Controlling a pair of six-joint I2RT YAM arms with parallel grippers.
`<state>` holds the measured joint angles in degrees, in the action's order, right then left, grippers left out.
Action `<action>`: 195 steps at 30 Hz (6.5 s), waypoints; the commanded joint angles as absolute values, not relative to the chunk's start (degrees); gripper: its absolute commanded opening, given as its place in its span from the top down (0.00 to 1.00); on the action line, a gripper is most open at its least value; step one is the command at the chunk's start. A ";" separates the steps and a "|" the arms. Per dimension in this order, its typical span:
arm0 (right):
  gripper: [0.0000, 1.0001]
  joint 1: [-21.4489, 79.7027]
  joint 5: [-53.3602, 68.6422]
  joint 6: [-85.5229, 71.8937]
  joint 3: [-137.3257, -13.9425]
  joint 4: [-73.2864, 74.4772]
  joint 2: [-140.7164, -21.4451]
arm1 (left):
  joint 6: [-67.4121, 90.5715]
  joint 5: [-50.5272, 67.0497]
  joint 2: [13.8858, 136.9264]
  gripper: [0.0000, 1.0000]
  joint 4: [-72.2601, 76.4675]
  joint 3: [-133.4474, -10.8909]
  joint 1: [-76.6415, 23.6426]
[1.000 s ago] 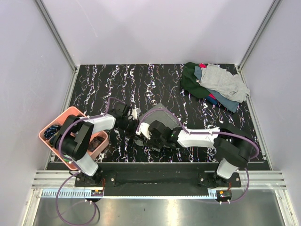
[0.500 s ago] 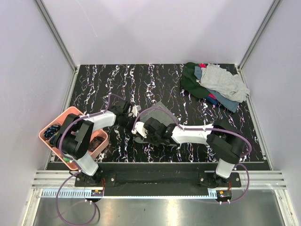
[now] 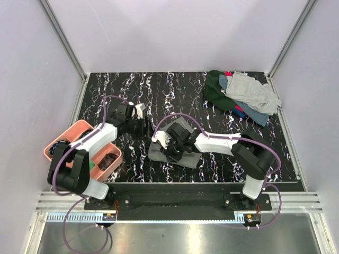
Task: Fold the napkin, place the utensils inside, and roll it up
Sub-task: Roll the napkin with the utensil
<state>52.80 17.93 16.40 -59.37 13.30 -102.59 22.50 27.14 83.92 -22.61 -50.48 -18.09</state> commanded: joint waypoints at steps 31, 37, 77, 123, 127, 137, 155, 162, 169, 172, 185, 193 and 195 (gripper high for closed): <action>0.78 36.21 61.61 6.33 -70.66 24.43 -126.56 | 30.06 34.89 76.81 0.21 -0.26 -29.53 -17.75; 0.79 35.07 62.14 6.24 -71.63 25.49 -128.58 | 30.15 34.28 78.13 0.26 1.41 -28.92 -18.63; 0.30 53.16 7.05 9.84 -57.67 14.16 -92.12 | 30.06 33.66 87.80 0.90 -9.05 -37.00 -20.30; 0.78 44.48 37.43 6.95 -57.21 13.53 -103.79 | 27.77 27.76 70.14 0.42 -10.03 -35.42 -17.84; 0.79 41.23 45.77 6.24 -58.79 13.45 -106.43 | 27.77 29.88 70.75 0.41 -7.56 -34.72 -18.10; 0.81 34.46 58.00 3.69 -62.31 13.27 -115.65 | 27.77 31.38 75.58 0.35 -1.41 -34.10 -20.04; 0.46 32.43 55.91 0.97 -63.46 13.45 -115.15 | 29.45 29.62 90.78 0.97 -1.03 -39.54 -21.44; 0.16 32.43 41.61 0.35 -58.72 15.11 -102.58 | 25.67 30.67 94.66 1.00 -6.76 -43.68 -21.45; 0.10 34.45 31.21 -2.90 -55.90 19.33 -94.57 | 25.66 31.11 94.75 1.00 -8.35 -44.73 -21.45; 0.08 35.59 26.20 -4.48 -56.25 22.67 -94.31 | 25.40 30.76 94.75 1.00 -9.49 -45.17 -21.45; 0.06 47.45 7.59 -13.18 -54.58 29.70 -88.95 | 26.19 30.50 94.92 1.00 -11.78 -45.79 -21.45; 0.05 54.22 -5.88 -17.49 -53.96 31.20 -85.78 | 26.28 31.81 95.89 1.00 -11.78 -46.05 -21.45; 0.04 54.84 -8.87 -17.05 -54.75 31.29 -85.96 | 26.11 31.99 95.98 1.00 -11.78 -46.05 -21.45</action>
